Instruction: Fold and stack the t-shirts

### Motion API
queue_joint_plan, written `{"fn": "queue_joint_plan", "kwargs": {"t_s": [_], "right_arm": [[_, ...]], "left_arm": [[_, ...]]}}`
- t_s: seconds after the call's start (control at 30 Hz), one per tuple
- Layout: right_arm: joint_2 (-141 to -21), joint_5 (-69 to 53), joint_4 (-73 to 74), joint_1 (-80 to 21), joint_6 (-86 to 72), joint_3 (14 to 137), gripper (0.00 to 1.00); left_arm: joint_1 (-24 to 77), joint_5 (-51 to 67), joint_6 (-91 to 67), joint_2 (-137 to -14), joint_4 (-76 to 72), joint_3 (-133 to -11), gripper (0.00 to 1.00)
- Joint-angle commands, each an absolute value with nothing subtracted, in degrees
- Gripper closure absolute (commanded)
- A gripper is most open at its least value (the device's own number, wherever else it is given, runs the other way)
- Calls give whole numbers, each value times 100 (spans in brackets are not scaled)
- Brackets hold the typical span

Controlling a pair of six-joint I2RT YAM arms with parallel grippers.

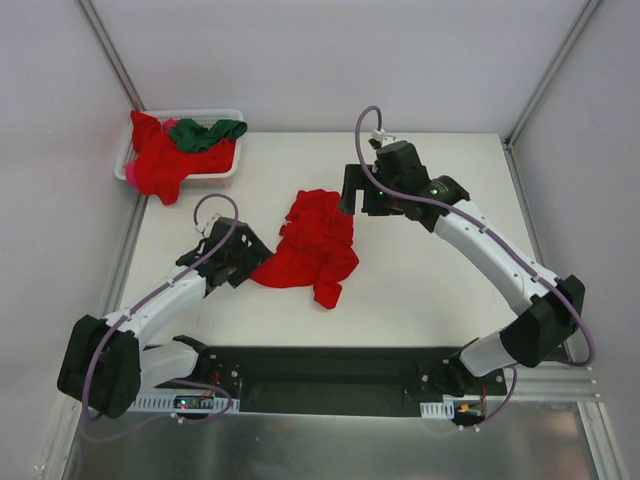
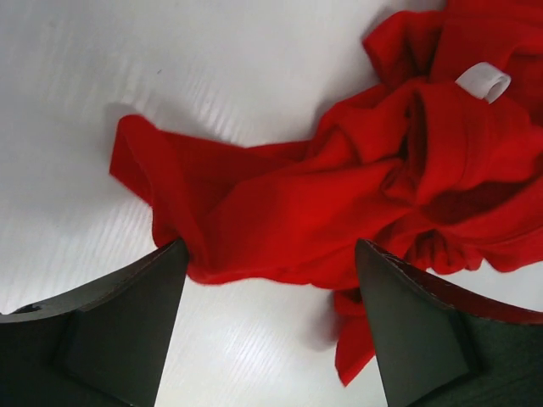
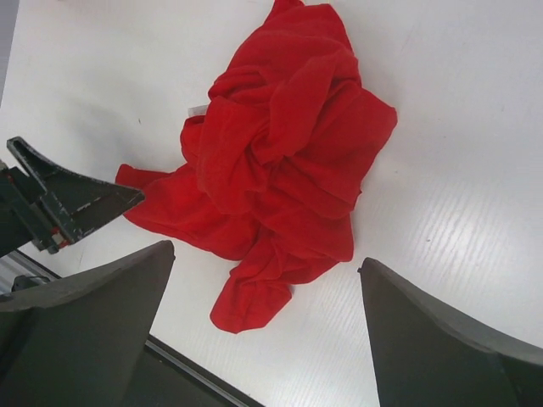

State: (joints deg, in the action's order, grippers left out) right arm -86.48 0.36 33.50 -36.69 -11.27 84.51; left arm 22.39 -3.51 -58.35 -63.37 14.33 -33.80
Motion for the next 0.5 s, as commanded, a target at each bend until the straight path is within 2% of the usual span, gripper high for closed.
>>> {"fn": "queue_joint_plan", "kwargs": {"t_s": [0.0,0.23,0.37,0.47], "right_arm": [[-8016,395,3533,-3648,-1055,8297,4],[-7577,720,3779,-3420,-967,8236,4],[-7409,791,3832,-3287,-888,8200,4],[-7339,905,3893,-3234,-800,8139,4]], "left_arm": [[2188,-299,-5845,-6880,239,-3305,22],[2521,-106,-5459,-8251,-376,-4120,30],[2776,193,-5151,-9191,-694,-4780,37],[2918,316,-5001,-9500,-738,-5211,39]]}}
